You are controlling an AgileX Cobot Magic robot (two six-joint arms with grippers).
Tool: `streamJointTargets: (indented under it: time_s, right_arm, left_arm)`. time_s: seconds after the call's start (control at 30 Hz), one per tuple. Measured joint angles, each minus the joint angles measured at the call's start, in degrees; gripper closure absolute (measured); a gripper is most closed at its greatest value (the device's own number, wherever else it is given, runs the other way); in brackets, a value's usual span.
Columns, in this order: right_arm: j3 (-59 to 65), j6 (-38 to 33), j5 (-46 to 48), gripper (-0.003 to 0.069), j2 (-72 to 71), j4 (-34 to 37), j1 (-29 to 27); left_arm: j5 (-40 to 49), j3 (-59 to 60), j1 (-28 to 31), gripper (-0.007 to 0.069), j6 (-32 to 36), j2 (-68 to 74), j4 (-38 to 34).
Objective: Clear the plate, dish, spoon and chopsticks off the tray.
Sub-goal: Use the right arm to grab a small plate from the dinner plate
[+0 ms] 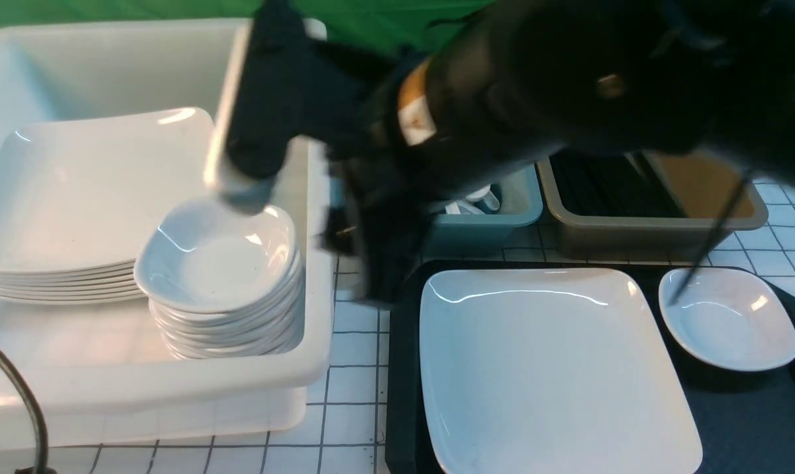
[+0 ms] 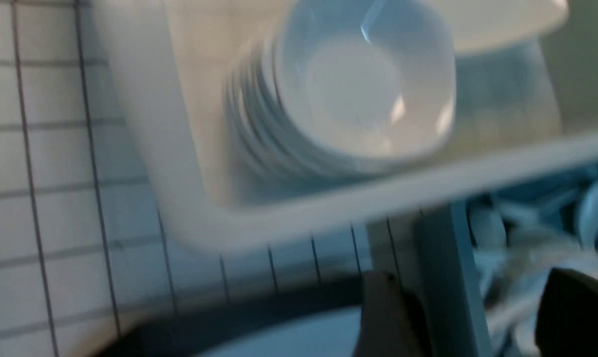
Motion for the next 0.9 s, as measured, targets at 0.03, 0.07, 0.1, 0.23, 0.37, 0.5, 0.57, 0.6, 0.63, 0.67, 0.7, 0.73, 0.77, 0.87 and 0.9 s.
streamJointTargets:
  time_s: [0.03, 0.07, 0.1, 0.23, 0.37, 0.5, 0.57, 0.6, 0.63, 0.67, 0.7, 0.73, 0.77, 0.87, 0.9]
  right_arm:
    - [0.0, 1.9, 1.7, 0.0294, -0.6, -1.4, 0.0]
    - [0.1, 5.7, 7.3, 0.0393, -2.9, -7.1, -0.1]
    - [0.6, 8.8, 9.3, 0.0463, -4.7, -10.8, -0.6]
    - [4.3, 15.0, 10.7, 0.0631, -10.5, -14.7, -6.3]
    - [11.6, 18.2, 11.2, 0.0656, -14.3, -13.1, -15.6]
    - [25.9, 15.6, 10.0, 0.0629, -14.7, -10.2, -29.2]
    - [31.9, 15.0, 5.7, 0.0576, -13.0, -9.9, -33.8]
    - [33.9, 14.9, 4.2, 0.0536, -12.2, -9.8, -34.7]
    - [35.6, 14.9, 2.4, 0.0496, -11.4, -9.7, -36.0]
    - [36.9, 14.9, 0.6, 0.0465, -10.5, -9.7, -36.7]
    - [38.2, 14.9, -1.2, 0.0408, -9.5, -9.7, -37.1]
    - [38.8, 14.8, -2.4, 0.0353, -8.2, -9.7, -37.4]
    - [39.3, 14.1, -3.9, 0.0284, -6.3, -9.8, -37.6]
    - [39.4, 10.5, -7.5, 0.0214, -2.5, -9.9, -37.7]
    - [39.4, 8.9, -8.2, 0.0211, -1.2, -10.0, -37.7]
  left_arm:
    - [0.0, 0.0, 0.0, 0.0427, 0.0, 0.0, 0.0]
    - [0.0, 0.0, 0.0, 0.0426, 0.0, 0.0, 0.0]
    - [-0.1, 0.0, 0.0, 0.0425, 0.0, 0.0, 0.0]
    - [-0.1, 0.0, 0.0, 0.0423, 0.0, 0.0, -0.1]
    - [-0.2, 0.0, 0.0, 0.042, 0.0, 0.0, -0.2]
    - [-0.5, 0.0, 0.0, 0.0417, 0.0, 0.0, -0.3]
    - [-0.4, 0.0, 0.0, 0.0417, 0.0, 0.0, -0.3]
    - [-0.4, 0.0, 0.0, 0.0415, 0.0, 0.0, -0.3]
    - [-0.4, 0.0, 0.0, 0.0413, 0.0, 0.0, -0.3]
    - [-0.5, 0.0, 0.0, 0.0411, 0.0, 0.0, -0.3]
    - [-0.6, 0.0, 0.0, 0.0409, 0.0, 0.0, -0.3]
    - [-0.7, 0.0, 0.0, 0.0407, 0.0, 0.0, -0.4]
    - [-0.9, 0.0, 0.0, 0.0406, 0.0, 0.0, -0.5]
    - [-1.7, 0.0, 0.0, 0.0405, 0.0, 0.0, -0.4]
    - [-2.0, 0.0, 0.0, 0.0405, 0.0, 0.0, -0.4]
